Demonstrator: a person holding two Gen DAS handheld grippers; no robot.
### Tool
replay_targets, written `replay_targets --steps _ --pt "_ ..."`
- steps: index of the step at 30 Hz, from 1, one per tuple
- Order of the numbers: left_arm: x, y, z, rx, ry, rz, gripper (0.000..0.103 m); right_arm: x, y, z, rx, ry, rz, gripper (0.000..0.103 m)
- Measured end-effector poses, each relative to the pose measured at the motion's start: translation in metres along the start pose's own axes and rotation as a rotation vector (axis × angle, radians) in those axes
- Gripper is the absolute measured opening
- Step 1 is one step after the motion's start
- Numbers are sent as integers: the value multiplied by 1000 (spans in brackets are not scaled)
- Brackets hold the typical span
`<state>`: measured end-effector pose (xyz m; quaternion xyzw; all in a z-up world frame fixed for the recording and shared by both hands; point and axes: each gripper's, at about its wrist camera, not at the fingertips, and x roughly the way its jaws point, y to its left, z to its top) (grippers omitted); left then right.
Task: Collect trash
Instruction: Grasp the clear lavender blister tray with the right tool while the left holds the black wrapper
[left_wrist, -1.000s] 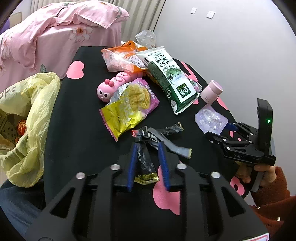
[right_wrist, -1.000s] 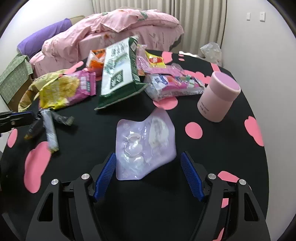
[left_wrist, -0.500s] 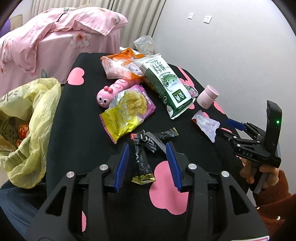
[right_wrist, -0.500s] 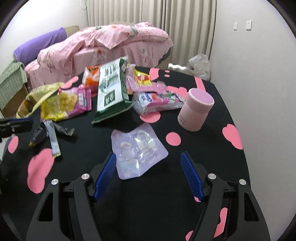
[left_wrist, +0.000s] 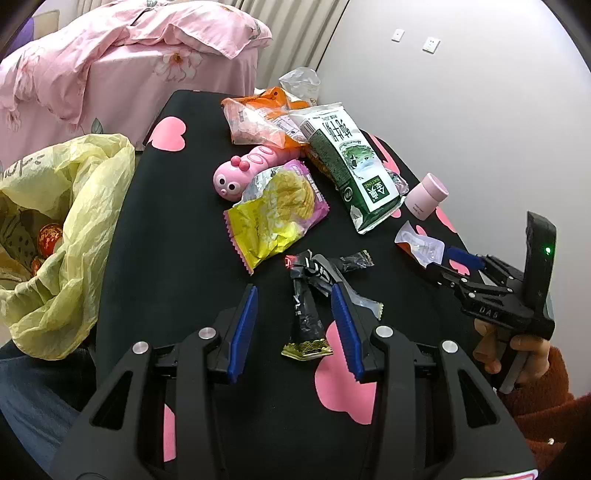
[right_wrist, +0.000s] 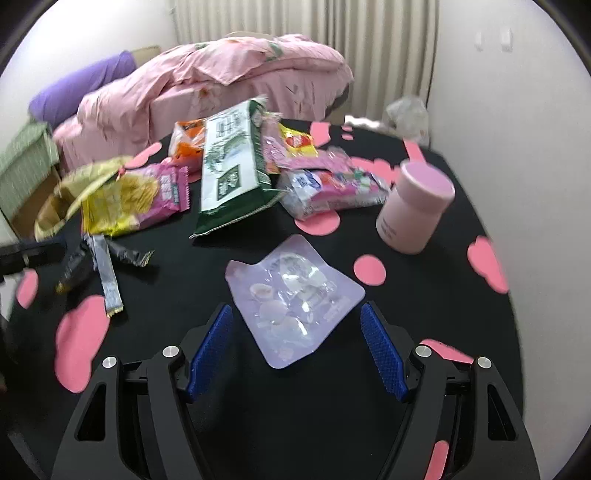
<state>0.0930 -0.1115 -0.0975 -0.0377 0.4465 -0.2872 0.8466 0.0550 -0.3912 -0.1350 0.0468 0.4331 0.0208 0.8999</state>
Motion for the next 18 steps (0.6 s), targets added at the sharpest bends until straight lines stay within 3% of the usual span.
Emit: replay_targets --steps 3,6,9,13,18 --pt "1 0 -1 0 5 -3 40 11 1 -2 -6 43 10 69" --pt "3 1 -1 -2 11 -1 40 14 6 2 -47 18 -6 68" --pt "4 3 -2 -9 16 3 40 17 6 10 -40 2 22 51" --pt "4 6 -2 -18 18 7 40 16 6 14 -46 -12 40 36" --pt "4 6 -1 -22 16 1 40 2 8 15 -60 -34 52 33"
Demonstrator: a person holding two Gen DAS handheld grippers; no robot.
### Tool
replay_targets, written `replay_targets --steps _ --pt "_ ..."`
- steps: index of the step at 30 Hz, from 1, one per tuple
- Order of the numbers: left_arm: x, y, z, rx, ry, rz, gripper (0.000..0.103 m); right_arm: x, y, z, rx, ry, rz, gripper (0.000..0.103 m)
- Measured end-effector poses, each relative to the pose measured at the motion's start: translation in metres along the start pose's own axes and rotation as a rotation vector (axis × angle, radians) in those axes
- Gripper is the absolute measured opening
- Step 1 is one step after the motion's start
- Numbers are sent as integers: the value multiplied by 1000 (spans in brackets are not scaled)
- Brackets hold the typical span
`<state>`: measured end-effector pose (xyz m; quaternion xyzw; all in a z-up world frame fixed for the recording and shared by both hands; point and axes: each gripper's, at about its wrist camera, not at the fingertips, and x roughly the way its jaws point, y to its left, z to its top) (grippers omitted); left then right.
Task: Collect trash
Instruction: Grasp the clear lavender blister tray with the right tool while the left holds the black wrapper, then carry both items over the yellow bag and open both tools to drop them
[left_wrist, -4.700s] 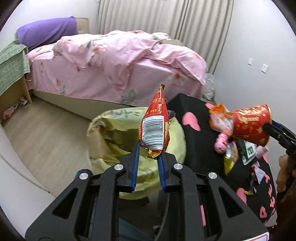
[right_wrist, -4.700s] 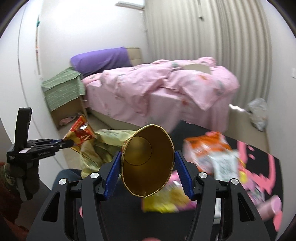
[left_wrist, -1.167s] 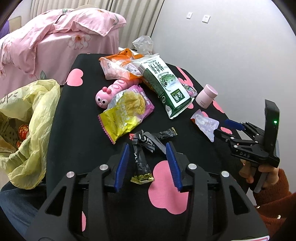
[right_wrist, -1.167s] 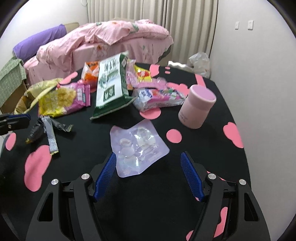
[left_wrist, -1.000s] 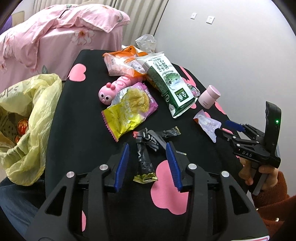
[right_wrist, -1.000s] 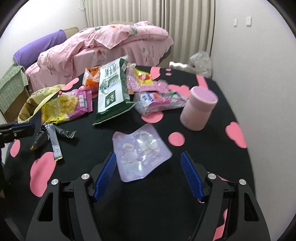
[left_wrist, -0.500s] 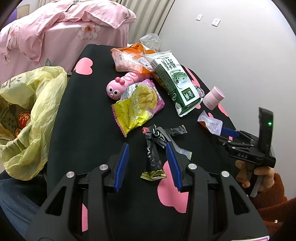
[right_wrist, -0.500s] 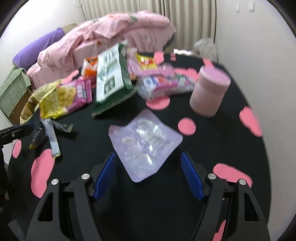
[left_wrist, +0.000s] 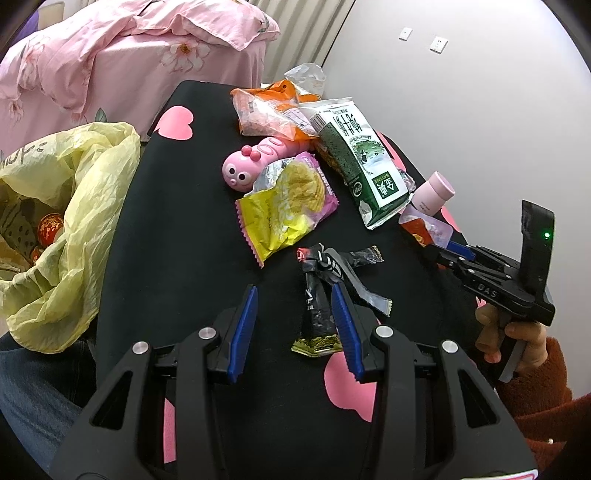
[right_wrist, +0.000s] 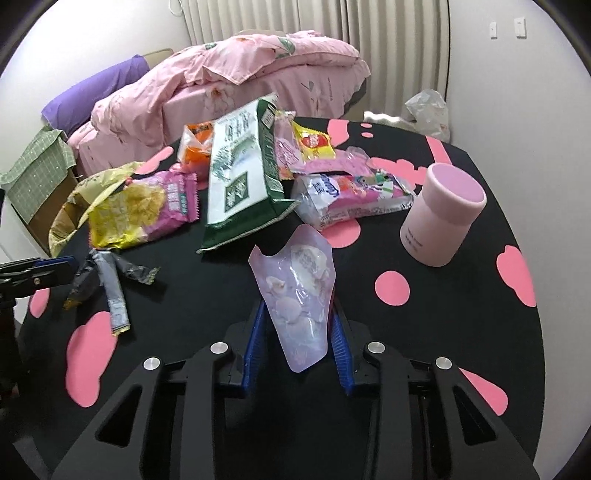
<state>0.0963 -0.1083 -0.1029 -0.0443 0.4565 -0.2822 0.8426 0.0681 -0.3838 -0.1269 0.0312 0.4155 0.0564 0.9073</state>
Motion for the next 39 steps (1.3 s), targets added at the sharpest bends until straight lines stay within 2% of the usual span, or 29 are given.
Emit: replay_targets --steps 3,8,11,13,17,24,25,28,33,39 --pt "-2 -3 1 13 -10 -22 40 -10 5 1 -20 -15 -15 33" --pt "-7 -13 3 83 -49 -43 49 -21 8 3 -18 -37 -7 33" --pt "-1 -19 7 137 -48 -21 53 -23 9 3 -19 -40 -6 33" --pt "10 -22 10 152 -13 0 55 -23 9 2 -19 -42 -10 33" --pt "30 -27 15 148 51 20 69 -26 7 0 -16 -51 -22 33" --pt "52 -43 19 216 76 146 69 -29 -6 -8 19 -57 -32 33" --pt "52 -44 19 216 75 154 67 -29 -7 -10 24 -58 -33 33" --pt "50 -40 20 194 62 183 53 -29 -8 -13 24 -57 -35 33" --pt "41 -33 16 176 61 145 24 -28 -8 -15 28 -58 -24 33" --pt "20 -33 10 162 18 103 21 -34 -4 -12 19 -74 -15 33"
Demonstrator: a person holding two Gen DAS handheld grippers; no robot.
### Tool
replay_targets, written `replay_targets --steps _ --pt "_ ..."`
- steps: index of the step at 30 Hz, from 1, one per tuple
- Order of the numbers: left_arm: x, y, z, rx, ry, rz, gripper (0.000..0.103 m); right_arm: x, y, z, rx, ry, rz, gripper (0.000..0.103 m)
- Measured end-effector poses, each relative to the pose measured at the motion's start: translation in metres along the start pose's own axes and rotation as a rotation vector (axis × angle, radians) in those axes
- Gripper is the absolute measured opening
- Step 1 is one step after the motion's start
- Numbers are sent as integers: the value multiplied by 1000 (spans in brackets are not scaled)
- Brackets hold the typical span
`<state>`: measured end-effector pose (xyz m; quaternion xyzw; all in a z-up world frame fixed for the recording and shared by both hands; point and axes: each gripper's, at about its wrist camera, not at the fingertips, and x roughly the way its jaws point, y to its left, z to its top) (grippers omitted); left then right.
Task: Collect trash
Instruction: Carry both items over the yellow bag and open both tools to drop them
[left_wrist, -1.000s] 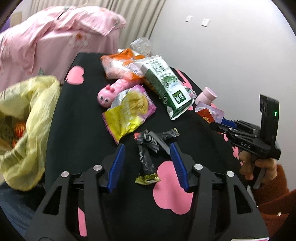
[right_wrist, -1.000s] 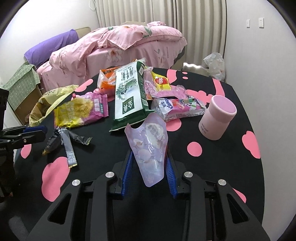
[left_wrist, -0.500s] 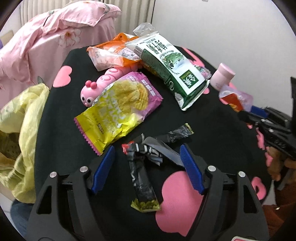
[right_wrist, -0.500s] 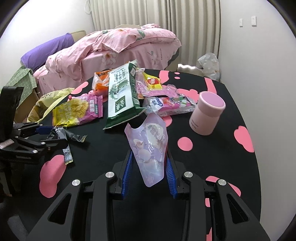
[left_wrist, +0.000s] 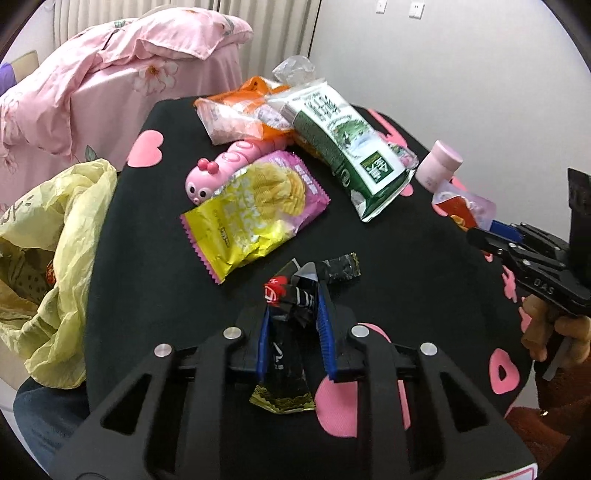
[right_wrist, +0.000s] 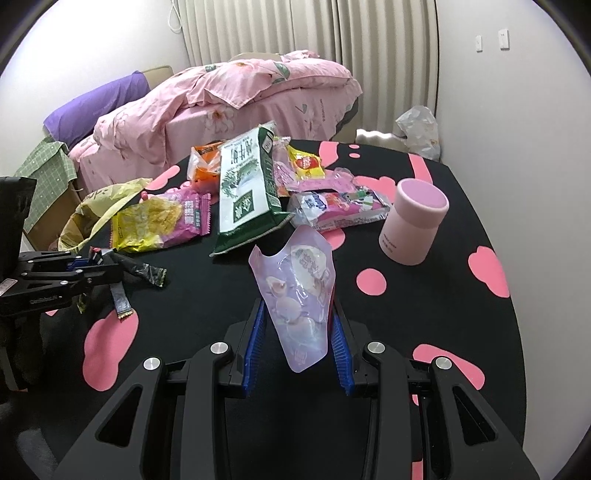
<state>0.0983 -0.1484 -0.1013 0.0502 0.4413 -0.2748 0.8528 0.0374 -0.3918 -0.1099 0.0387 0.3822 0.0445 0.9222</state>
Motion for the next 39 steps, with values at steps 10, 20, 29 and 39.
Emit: replay_targets --steps 10,20,29,39 --pt "-39 21 7 -61 -106 4 21 -15 24 19 -62 -40 9 33" --pt "-91 88 13 -160 -224 105 21 -22 82 66 -186 -113 51 33" --pt "-126 167 2 -297 -306 197 21 -9 143 108 -254 -125 136 33" --pt "-131 248 -13 -451 -288 286 21 47 227 152 -292 -94 276 33"
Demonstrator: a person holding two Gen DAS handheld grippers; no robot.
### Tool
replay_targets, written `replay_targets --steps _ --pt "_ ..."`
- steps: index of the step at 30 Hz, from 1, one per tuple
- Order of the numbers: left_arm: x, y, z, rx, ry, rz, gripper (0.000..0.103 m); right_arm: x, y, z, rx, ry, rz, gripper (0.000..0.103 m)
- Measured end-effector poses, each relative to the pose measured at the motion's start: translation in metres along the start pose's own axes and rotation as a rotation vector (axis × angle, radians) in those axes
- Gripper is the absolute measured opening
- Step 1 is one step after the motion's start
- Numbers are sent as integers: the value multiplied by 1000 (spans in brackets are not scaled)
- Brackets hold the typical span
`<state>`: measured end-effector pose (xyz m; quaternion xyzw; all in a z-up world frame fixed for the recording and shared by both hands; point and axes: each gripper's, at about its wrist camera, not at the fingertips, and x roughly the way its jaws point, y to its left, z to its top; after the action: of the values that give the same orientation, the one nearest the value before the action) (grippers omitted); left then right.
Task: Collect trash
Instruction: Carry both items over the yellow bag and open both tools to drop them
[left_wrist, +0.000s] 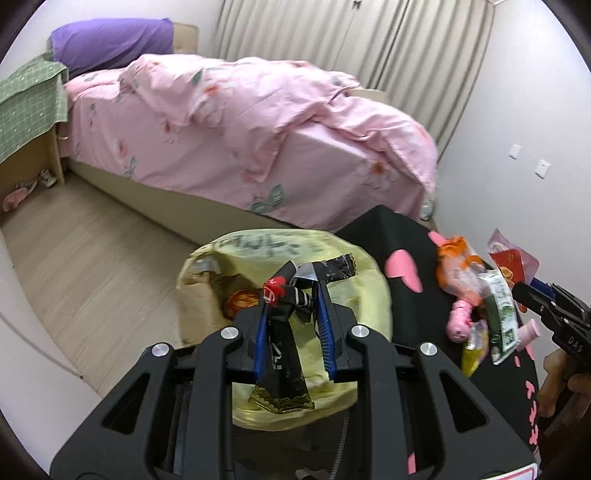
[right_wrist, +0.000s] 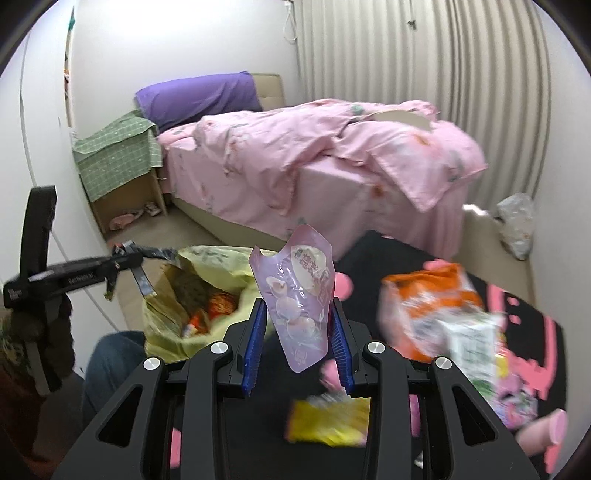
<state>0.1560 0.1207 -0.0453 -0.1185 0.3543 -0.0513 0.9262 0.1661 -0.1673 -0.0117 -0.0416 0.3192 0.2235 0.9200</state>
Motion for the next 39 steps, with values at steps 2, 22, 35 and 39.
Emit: replay_targets --steps 2,22,35,39 --pt "5 7 -3 -4 13 8 21 14 8 6 -11 12 23 33" --pt "67 29 2 -19 31 -31 21 113 41 5 -94 149 143 33" --pt "72 50 -2 -109 51 -55 58 138 48 8 -95 151 189 34" --pt "56 56 4 -161 20 -55 64 140 46 9 -59 155 210 55"
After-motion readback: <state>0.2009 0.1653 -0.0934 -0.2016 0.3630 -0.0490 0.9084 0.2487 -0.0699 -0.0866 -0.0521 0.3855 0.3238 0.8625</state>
